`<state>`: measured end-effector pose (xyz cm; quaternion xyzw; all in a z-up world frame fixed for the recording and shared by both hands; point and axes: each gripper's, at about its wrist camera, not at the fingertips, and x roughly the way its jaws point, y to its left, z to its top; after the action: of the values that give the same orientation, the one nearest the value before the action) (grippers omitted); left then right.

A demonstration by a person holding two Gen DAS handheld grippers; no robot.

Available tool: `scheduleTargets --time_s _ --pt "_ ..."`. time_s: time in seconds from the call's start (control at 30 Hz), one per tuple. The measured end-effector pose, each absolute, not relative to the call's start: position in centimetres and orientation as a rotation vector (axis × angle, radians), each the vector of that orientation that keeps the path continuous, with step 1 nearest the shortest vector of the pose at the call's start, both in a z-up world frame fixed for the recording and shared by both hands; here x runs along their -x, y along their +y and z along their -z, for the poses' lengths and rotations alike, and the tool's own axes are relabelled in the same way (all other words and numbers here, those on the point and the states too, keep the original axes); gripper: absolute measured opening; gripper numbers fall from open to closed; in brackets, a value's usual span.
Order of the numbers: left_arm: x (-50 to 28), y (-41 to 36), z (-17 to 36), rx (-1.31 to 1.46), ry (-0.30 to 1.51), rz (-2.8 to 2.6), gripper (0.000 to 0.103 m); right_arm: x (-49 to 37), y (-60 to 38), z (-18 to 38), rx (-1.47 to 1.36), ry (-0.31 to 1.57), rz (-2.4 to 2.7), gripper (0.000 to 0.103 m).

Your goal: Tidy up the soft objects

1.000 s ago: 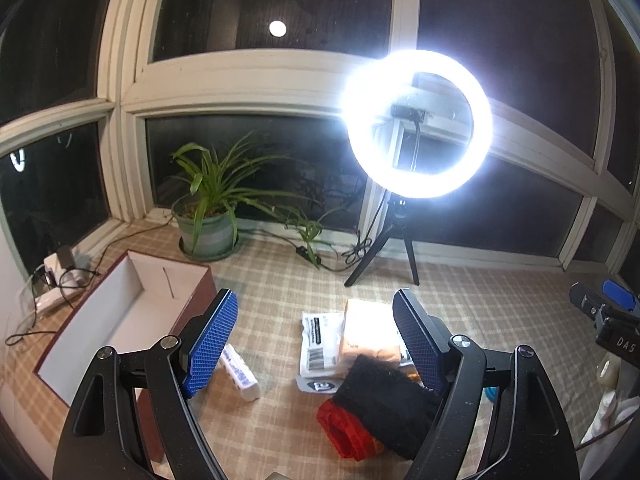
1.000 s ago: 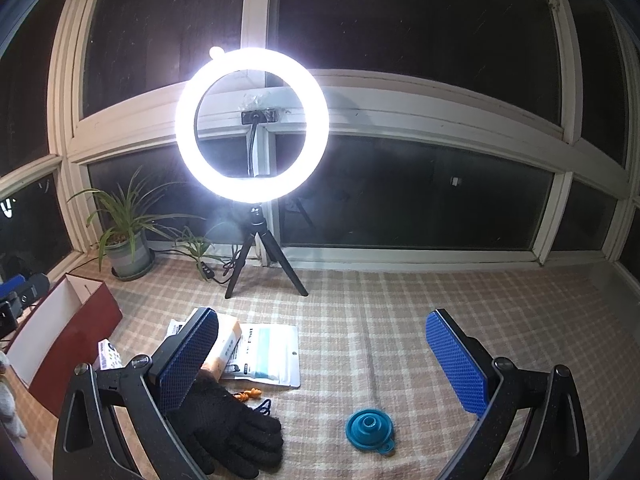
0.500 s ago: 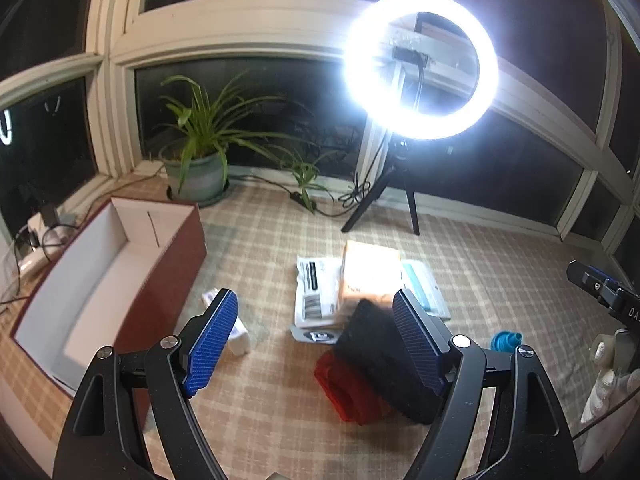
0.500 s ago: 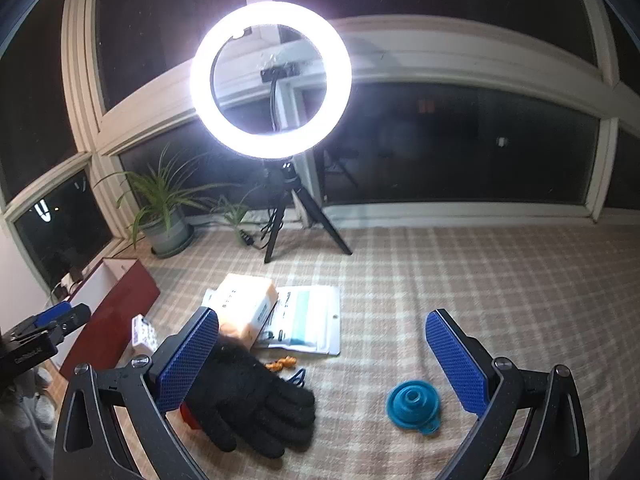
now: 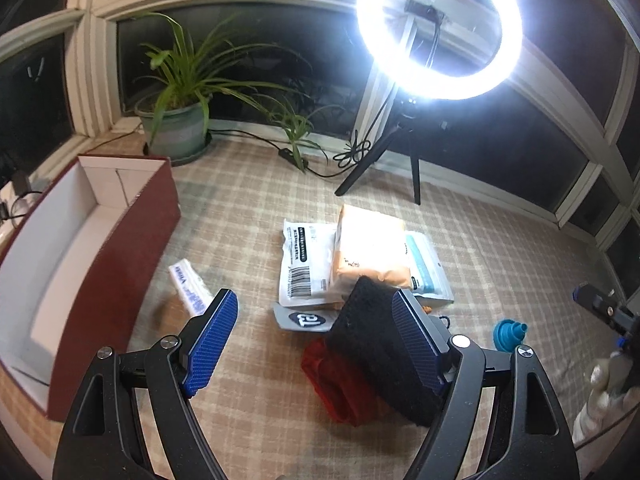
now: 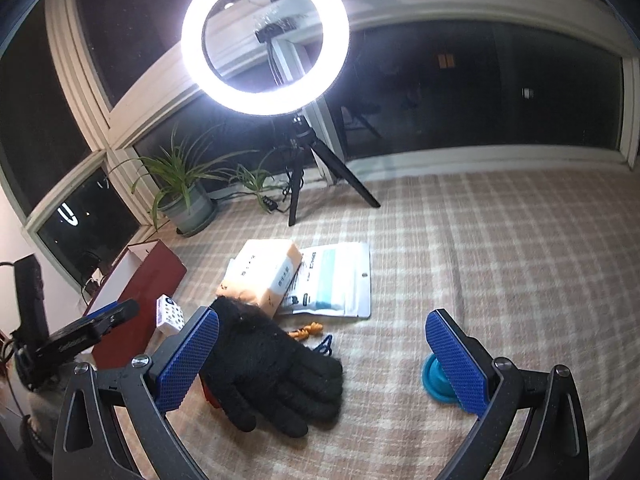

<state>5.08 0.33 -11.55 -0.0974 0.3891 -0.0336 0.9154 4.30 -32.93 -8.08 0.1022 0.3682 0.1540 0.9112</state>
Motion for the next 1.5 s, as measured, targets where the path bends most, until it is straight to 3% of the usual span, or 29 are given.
scheduleTargets --time_s 0.07,0.3,0.53,0.63,1.5 --pt "-6.1 0.2 12.2 0.208 0.825 0.077 0.077 -4.5 -33.2 8.5 -0.23 0.777 -0.326 0.102" --pt "-9.9 0.9 15.0 0.311 0.951 0.102 0.031 -4.8 -33.6 9.6 -0.256 0.804 -0.327 0.102" --pt "-12.2 1.0 18.0 0.363 1.036 0.102 0.031 -4.7 -33.5 9.8 -0.234 0.805 -0.31 0.102" --pt "-12.6 0.5 19.1 0.373 1.083 0.138 0.022 -4.7 -33.5 9.7 -0.229 0.803 -0.307 0.102" --pt "-5.1 -11.4 18.8 0.022 1.122 0.52 0.021 -4.3 -33.6 10.6 -0.205 0.832 -0.306 0.102"
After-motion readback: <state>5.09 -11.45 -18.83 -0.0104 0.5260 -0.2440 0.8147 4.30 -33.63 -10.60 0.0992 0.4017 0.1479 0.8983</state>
